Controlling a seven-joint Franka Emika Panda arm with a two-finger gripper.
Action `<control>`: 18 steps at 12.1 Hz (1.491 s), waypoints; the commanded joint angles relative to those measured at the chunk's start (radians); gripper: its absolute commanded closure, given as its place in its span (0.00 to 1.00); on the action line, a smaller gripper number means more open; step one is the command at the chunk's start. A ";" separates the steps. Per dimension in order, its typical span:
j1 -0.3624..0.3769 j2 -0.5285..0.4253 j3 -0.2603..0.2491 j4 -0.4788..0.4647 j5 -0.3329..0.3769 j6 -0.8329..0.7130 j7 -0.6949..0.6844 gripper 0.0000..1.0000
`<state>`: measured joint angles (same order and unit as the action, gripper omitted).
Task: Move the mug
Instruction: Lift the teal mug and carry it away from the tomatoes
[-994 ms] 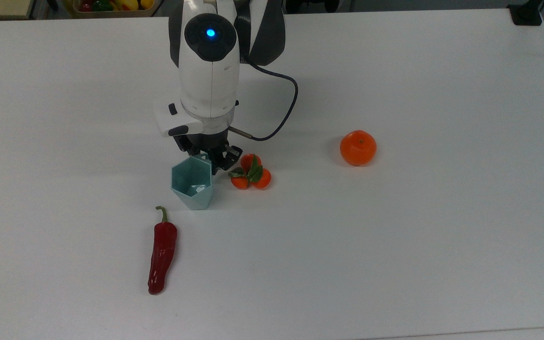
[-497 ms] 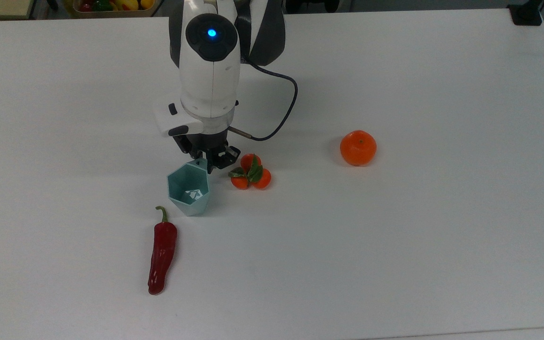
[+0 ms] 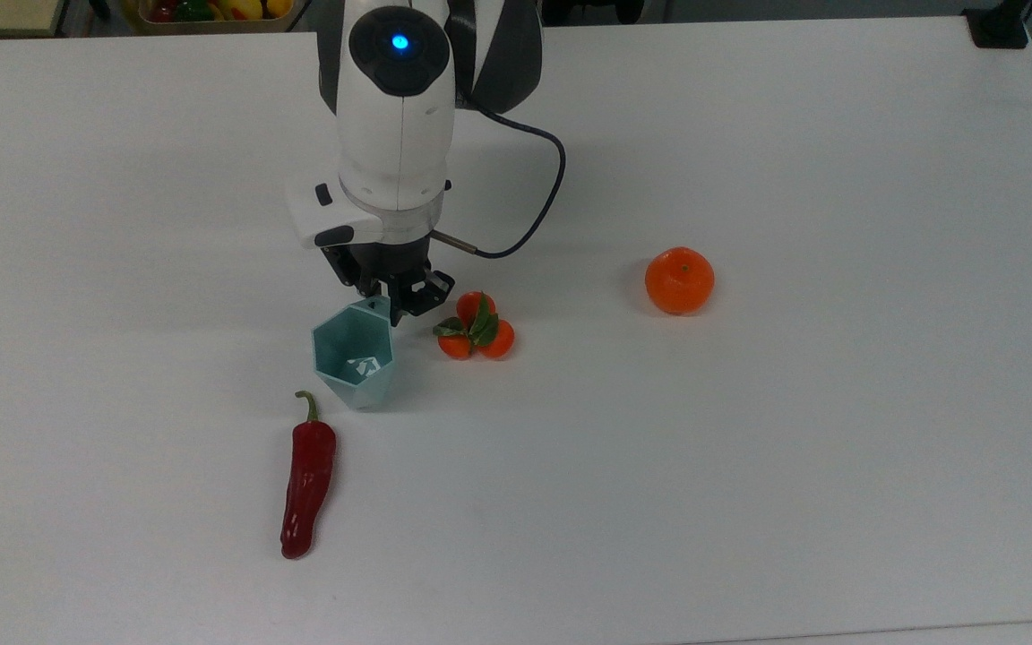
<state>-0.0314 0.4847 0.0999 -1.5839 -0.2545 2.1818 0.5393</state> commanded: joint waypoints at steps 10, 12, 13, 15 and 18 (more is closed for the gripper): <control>0.001 -0.594 -0.019 -0.364 0.167 -0.244 -0.413 1.00; 0.001 -0.690 -0.028 -0.482 0.181 -0.244 -0.488 1.00; 0.001 -0.713 -0.029 -0.525 0.182 -0.243 -0.513 1.00; 0.002 -0.732 -0.039 -0.585 0.182 -0.243 -0.542 1.00; 0.002 -0.745 -0.039 -0.666 0.182 -0.229 -0.605 1.00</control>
<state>-0.0344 -0.2163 0.0723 -2.1663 -0.0927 1.9249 0.0023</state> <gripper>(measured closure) 0.762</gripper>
